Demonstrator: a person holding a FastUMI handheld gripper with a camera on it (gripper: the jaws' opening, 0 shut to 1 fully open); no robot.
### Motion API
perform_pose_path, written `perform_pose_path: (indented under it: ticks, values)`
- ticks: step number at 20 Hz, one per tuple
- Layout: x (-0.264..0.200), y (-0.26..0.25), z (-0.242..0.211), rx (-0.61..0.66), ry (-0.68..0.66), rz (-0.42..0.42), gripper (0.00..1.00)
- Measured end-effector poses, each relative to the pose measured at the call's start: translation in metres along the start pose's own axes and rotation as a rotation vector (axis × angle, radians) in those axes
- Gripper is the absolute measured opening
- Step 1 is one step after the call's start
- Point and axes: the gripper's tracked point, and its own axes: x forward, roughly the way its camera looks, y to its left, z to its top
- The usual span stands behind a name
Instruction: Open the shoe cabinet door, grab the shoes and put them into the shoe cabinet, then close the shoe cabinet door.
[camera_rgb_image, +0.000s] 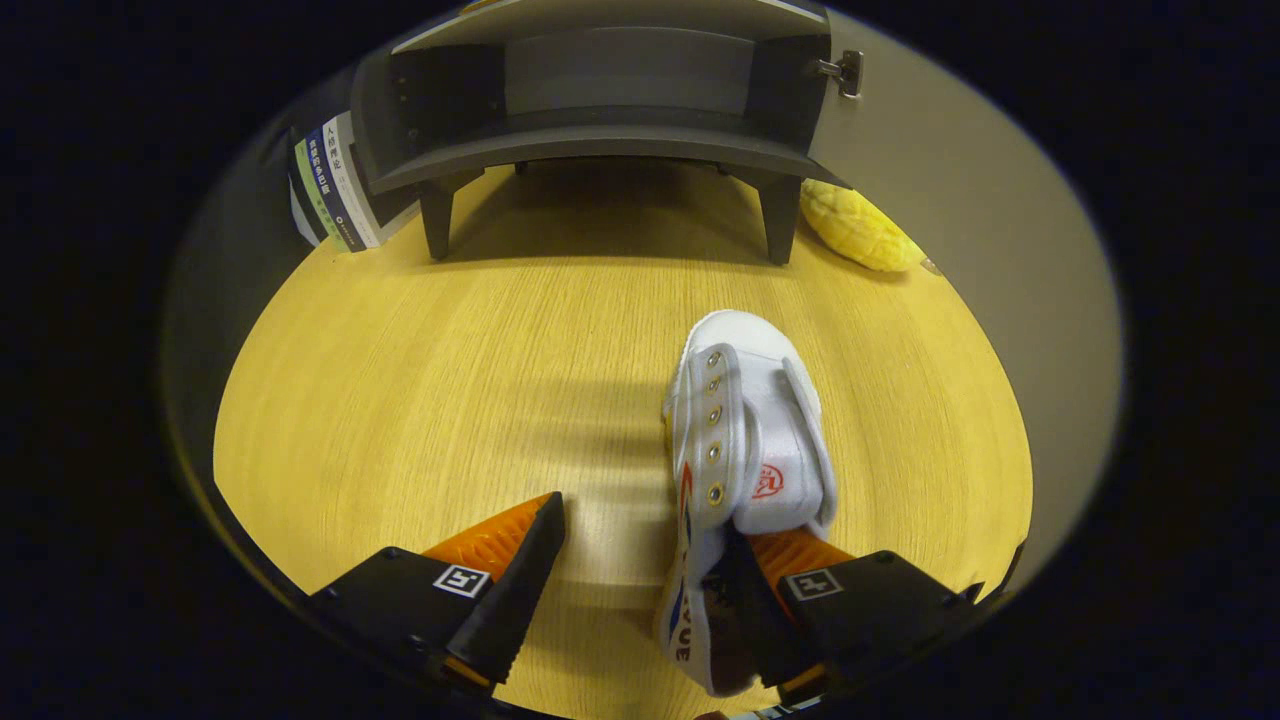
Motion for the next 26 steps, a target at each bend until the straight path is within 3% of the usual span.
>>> perform_pose_path:
  ticks: [1,4,7,8,10,18,26]
  values:
    - [0.006,-0.001,0.006,0.001,-0.012,-0.008,0.87]
    - [0.012,-0.015,0.016,0.015,-0.013,-0.063,0.51]
    - [0.017,-0.014,0.018,0.028,-0.008,-0.033,0.15]
    - [0.009,-0.015,0.02,0.022,-0.018,-0.023,0.1]
    - [0.01,-0.013,0.019,0.006,-0.019,0.004,0.04]
    - [-0.052,-0.001,0.053,-0.06,-0.147,0.054,0.03]
    - [-0.156,0.017,0.15,-0.07,-0.366,0.142,0.03]
